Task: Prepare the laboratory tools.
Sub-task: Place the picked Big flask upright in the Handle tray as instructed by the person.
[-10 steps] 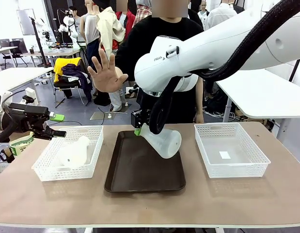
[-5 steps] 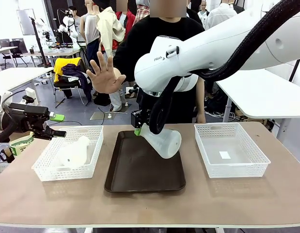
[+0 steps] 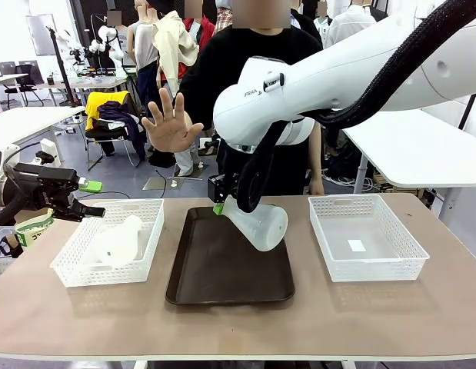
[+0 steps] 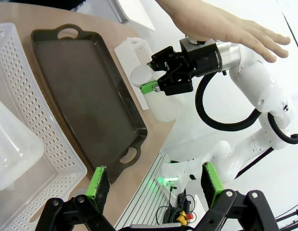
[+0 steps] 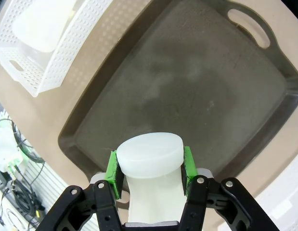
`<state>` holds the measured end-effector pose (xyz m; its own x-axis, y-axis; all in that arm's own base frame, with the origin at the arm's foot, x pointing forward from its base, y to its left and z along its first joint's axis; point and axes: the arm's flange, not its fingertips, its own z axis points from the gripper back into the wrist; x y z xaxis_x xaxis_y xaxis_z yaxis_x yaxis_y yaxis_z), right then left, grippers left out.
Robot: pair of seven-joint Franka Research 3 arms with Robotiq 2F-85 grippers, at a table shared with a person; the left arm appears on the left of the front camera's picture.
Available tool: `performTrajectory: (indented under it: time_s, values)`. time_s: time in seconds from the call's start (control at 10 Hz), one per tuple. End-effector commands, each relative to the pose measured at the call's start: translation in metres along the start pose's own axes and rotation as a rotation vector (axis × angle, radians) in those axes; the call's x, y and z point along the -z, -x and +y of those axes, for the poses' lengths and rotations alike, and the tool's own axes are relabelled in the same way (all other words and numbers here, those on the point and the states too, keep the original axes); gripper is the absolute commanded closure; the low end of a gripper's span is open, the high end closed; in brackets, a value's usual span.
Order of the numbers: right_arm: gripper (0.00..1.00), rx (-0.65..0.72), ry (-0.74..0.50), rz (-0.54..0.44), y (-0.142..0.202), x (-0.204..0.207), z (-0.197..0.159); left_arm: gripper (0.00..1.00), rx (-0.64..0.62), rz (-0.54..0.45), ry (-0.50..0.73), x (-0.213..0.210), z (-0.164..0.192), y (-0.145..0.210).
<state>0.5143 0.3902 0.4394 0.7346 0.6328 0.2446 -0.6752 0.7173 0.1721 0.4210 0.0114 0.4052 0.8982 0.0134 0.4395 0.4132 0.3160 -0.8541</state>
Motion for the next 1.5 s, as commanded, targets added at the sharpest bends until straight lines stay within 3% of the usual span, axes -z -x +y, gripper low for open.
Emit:
performTrajectory:
  time_s: [0.0, 1.4]
  values:
    - [1.00, -0.002, 0.003, 0.006, 0.0027, -0.0030, 0.0008, 0.00, 0.005, -0.006, 0.009, -0.0014, -0.0011, 0.0000]
    - [1.00, -0.002, 0.003, 0.006, 0.0027, -0.0030, 0.0008, 0.00, 0.005, -0.006, 0.009, -0.0014, -0.0011, 0.0000]
